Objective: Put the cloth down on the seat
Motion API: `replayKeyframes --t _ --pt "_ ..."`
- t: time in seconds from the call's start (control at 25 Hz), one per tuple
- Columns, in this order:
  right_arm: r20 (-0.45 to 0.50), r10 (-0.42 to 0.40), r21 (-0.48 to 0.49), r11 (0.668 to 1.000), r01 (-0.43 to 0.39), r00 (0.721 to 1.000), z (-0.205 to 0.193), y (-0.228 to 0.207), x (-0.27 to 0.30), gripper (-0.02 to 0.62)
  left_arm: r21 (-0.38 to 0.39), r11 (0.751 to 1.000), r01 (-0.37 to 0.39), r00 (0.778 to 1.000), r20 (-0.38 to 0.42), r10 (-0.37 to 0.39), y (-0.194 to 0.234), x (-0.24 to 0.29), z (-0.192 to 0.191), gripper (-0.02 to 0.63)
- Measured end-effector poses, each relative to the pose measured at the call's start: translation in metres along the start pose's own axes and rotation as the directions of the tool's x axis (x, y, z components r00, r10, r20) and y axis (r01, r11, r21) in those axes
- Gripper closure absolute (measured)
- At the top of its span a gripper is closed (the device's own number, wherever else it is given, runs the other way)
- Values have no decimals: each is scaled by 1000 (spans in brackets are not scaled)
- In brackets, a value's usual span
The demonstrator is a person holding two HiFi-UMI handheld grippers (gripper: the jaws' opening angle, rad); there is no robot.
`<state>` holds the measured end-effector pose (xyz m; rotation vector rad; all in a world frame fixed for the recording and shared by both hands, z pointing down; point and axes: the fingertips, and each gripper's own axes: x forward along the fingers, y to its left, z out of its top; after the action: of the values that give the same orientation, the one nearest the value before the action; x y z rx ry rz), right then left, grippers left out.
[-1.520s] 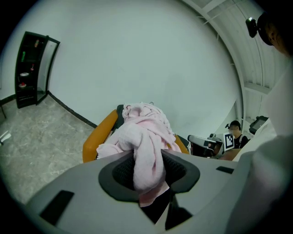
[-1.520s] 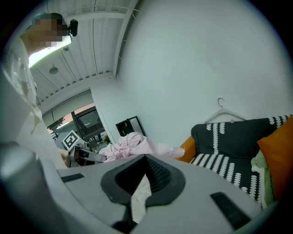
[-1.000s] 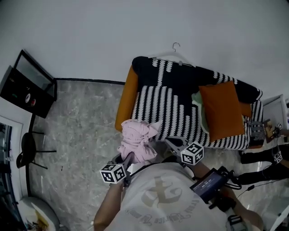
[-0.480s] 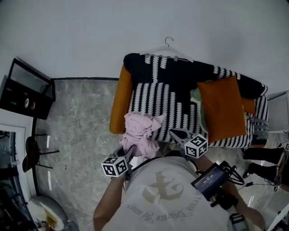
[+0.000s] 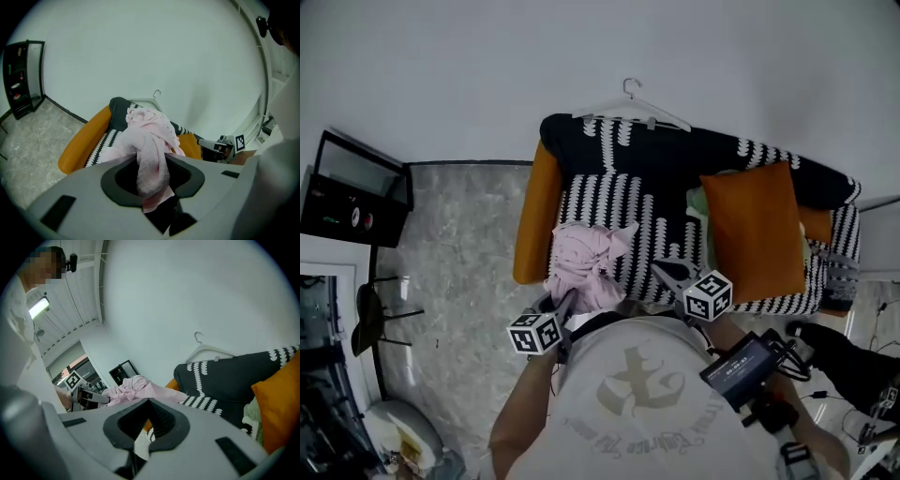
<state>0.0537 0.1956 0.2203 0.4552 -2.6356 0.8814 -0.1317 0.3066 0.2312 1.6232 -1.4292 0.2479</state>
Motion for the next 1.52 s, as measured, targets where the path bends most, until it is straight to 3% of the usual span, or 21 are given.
replayKeyframes --t 0.16,0.36,0.56,1.16,1.52 --pt "0 1 29 1000 -1 1000 6 -16 -3 580 -23 999 -37 999 -13 36 9 11 7 465" --pt "23 -29 135 991 25 999 0 -41 -8 580 -35 997 -68 997 -41 66 20 25 15 465" --pt "-8 -45 161 986 46 999 -7 -52 0 580 -28 997 -76 995 -61 75 32 43 31 465" --pt "-4 -141 178 974 139 990 49 -77 42 580 19 1000 -6 979 -203 9 87 107 61 465" --pt "-60 -130 200 970 139 990 36 -92 75 580 35 998 48 962 -272 -37 99 140 55 465"
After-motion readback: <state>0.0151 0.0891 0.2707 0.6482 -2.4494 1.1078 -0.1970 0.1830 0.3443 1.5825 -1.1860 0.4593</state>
